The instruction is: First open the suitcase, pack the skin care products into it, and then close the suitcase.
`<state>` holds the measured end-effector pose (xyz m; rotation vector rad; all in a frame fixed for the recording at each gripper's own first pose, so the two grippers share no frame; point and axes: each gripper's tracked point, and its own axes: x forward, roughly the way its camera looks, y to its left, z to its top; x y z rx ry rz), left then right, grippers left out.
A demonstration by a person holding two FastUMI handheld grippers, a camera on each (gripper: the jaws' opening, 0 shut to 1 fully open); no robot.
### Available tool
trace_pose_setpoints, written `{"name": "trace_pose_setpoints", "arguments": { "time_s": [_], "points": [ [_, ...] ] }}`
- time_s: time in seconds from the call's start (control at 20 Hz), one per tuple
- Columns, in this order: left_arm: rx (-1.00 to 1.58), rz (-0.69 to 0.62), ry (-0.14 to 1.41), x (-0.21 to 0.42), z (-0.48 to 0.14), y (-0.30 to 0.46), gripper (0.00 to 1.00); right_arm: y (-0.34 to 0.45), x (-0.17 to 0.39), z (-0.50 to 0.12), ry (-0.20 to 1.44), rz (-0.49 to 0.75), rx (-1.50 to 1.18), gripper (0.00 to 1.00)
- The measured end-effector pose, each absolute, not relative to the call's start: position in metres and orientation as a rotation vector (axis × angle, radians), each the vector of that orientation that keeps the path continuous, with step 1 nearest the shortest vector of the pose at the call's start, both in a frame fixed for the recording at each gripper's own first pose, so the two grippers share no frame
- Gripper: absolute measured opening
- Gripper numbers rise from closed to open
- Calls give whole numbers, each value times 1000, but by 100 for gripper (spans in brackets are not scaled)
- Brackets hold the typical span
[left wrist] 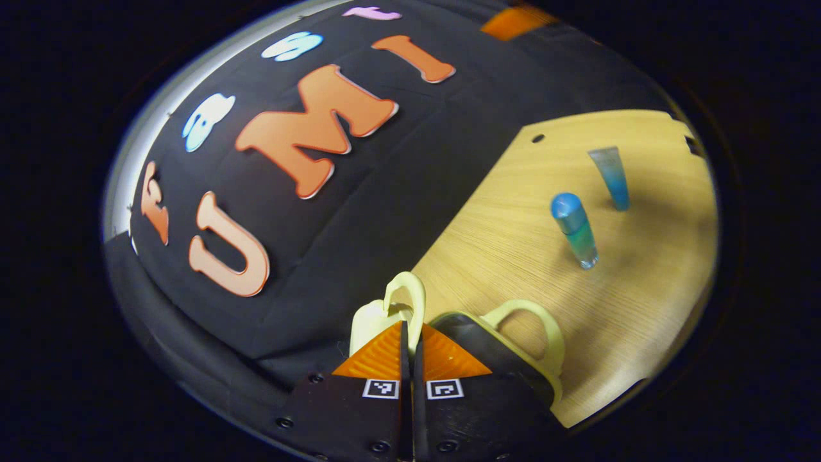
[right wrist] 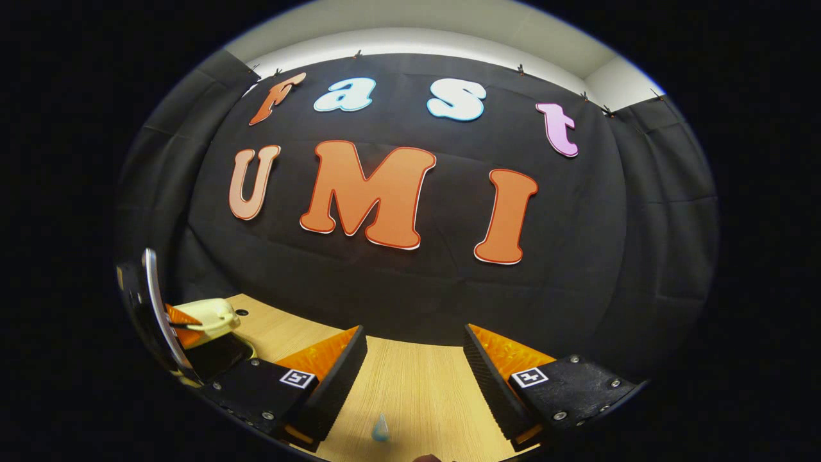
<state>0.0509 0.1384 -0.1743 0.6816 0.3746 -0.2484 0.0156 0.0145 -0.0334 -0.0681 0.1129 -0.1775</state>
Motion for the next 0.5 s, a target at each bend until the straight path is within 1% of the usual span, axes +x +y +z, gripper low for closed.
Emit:
{"name": "trace_pose_setpoints", "arguments": {
  "time_s": [0.2, 0.35, 0.4, 0.45, 0.5],
  "points": [
    [533, -150, 352, 63, -142, 195, 1, 25, 25, -31, 119, -174, -88, 95],
    [485, -66, 330, 73, -125, 244, 1, 37, 31, -30, 125, -171, -93, 95],
    [465, -47, 327, 76, -122, 258, 1, 42, 32, -30, 128, -169, -88, 92],
    [440, -24, 323, 77, -120, 278, 1, 47, 34, -31, 132, -169, -83, 95],
    [414, -2, 321, 76, -120, 295, 1, 52, 37, -32, 139, -167, -77, 95]
  ]
}}
